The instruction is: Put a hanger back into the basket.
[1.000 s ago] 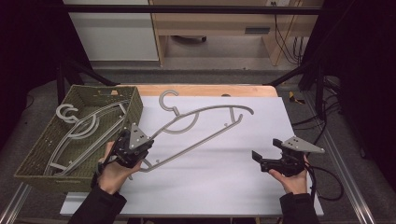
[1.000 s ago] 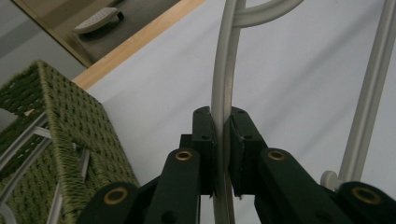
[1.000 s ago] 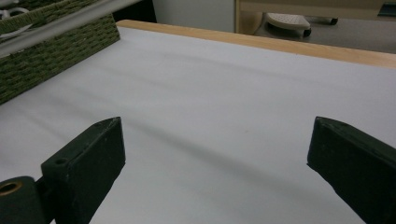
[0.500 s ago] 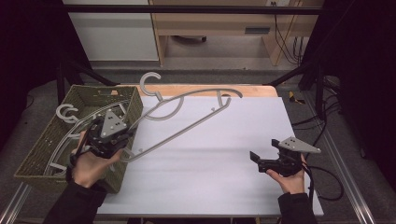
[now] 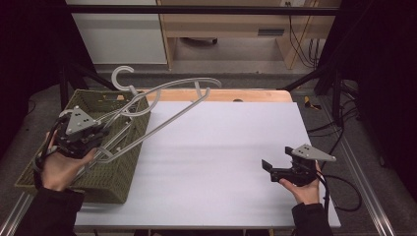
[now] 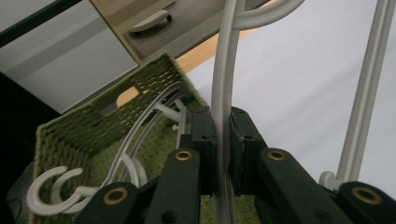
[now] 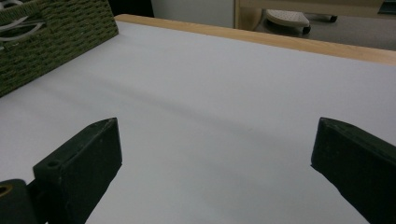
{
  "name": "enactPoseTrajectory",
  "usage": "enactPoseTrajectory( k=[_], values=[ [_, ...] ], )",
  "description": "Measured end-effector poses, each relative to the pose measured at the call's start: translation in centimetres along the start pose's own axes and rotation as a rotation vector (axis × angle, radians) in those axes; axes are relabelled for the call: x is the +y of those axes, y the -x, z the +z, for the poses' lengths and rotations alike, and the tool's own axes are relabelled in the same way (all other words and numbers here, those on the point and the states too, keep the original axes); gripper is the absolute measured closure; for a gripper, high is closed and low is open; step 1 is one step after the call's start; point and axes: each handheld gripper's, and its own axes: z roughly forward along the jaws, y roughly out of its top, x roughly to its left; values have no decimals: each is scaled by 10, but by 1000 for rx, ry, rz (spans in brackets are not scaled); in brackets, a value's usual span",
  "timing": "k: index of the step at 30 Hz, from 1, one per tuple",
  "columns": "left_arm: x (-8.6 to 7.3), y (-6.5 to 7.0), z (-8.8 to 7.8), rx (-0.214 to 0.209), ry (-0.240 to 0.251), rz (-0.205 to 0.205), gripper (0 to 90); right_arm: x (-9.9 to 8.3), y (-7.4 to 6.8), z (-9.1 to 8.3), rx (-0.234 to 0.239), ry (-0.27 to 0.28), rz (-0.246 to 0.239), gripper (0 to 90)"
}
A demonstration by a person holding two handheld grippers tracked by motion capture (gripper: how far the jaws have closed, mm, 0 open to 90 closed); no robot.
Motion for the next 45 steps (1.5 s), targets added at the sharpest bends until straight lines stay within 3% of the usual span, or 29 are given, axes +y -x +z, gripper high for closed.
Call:
enactPoseTrajectory(
  k=[9,20,35,45],
  values=[
    [-19,-31,5,53,-30,-40,821,0,0,1,-5,-6,-1,22],
    [-55,-68,14,115,-86,-80,821,-1,-1,4,-5,-19,-5,22],
    [-90,-93,15,190,-154,-114,821,-2,-1,5,-6,-24,-4,22],
    [-105,-105,17,206,-187,-120,821,-2,-1,5,-7,-23,-1,22]
  ],
)
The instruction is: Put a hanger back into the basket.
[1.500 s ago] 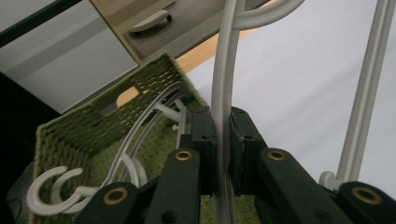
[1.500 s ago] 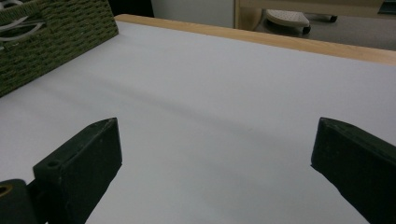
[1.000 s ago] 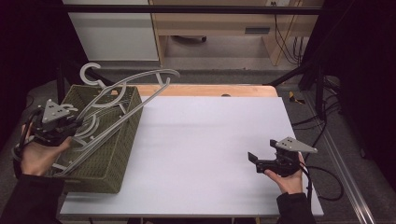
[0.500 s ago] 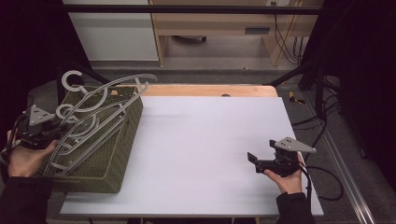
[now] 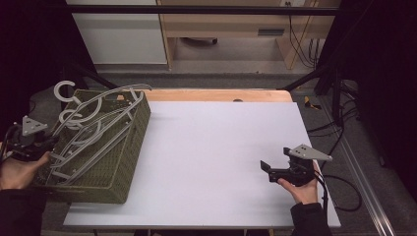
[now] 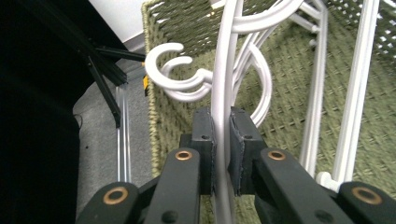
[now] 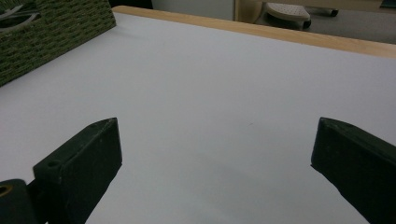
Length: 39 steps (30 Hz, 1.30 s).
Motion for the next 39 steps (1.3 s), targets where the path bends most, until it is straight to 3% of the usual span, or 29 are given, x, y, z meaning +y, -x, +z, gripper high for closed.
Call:
enactPoseTrajectory(
  k=[19,23,30,32,35,39],
  values=[
    [-24,-18,3,20,-57,-7,821,0,0,1,3,-3,-3,22],
    [-28,-13,10,25,-90,23,820,0,0,1,-1,-5,-3,22],
    [-29,1,19,-29,-121,-1,819,-1,0,0,2,-3,-6,22],
    [-29,5,20,-21,-128,-2,817,-1,0,0,0,-1,-3,22],
    [-28,10,25,-57,-175,1,812,-1,0,0,-1,-5,-6,22],
    [-29,16,30,-50,-208,19,802,-1,0,0,1,-3,-3,22]
  ],
)
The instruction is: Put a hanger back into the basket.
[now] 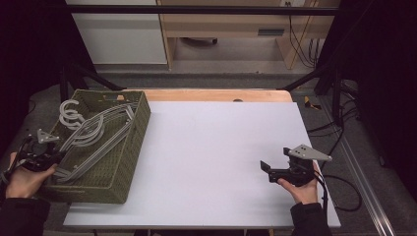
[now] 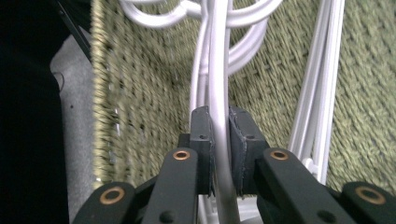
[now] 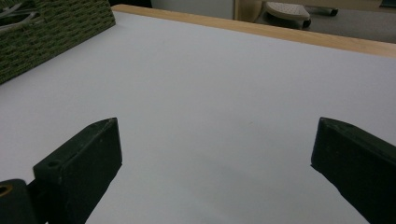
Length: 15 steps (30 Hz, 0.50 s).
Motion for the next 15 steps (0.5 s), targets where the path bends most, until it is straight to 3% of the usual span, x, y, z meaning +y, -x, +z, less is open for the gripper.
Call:
enactPoseTrajectory(
  k=[4,8,11,15],
  values=[
    [0,0,0,-9,-12,3,784,0,0,0,-1,0,0,22],
    [0,1,-10,-24,32,-22,659,0,0,0,0,2,-1,22],
    [0,3,-20,-41,111,-68,574,0,0,0,-3,0,-1,22],
    [0,16,-35,-117,258,-132,480,0,0,-1,-1,7,-1,22]
  ],
)
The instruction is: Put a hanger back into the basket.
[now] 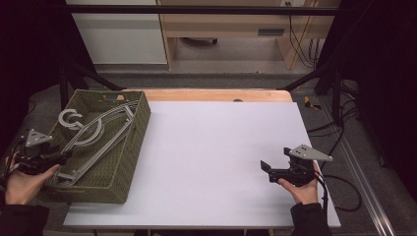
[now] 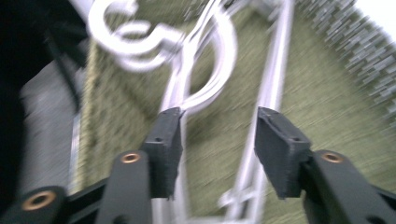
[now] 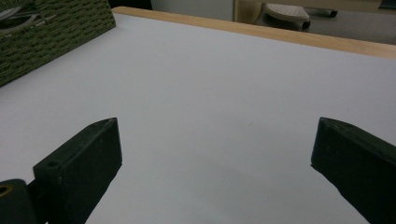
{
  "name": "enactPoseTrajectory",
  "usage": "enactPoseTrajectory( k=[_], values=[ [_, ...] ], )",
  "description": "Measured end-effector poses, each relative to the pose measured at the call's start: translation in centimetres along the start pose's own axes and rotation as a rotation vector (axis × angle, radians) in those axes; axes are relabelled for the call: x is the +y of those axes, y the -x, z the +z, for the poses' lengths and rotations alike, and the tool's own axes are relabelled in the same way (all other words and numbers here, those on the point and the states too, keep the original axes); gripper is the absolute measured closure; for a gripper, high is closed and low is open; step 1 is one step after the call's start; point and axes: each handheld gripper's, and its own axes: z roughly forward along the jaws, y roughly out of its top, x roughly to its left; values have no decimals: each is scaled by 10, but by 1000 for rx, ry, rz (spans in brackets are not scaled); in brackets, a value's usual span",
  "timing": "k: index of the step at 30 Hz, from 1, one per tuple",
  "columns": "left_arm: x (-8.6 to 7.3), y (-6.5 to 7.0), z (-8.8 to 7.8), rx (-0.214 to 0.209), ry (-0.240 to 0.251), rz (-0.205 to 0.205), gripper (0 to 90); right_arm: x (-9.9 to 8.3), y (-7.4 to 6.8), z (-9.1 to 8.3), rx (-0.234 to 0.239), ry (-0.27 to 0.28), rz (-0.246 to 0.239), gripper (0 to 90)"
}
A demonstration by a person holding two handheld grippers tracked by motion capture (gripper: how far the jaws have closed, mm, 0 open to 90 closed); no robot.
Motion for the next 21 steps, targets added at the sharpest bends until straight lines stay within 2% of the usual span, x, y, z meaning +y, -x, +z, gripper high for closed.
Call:
enactPoseTrajectory(
  k=[2,4,6,8,10,14,16,21],
  values=[
    [1,9,-5,-32,51,-13,446,0,0,0,-3,2,2,22],
    [2,21,-9,-81,112,-34,410,0,0,-1,-2,7,5,22],
    [4,30,-11,-128,155,-35,384,0,0,-2,-3,11,6,22],
    [6,41,-12,-193,193,-37,341,0,0,-2,1,19,1,22],
    [9,55,-13,-229,233,-36,303,1,0,-3,-1,25,7,20],
    [12,77,-12,-296,282,-42,215,1,0,-5,4,51,-1,20],
    [12,88,-10,-317,290,-30,175,1,0,-7,5,59,0,20],
    [13,111,-2,-367,300,6,168,2,2,-11,11,78,-4,20]
  ],
)
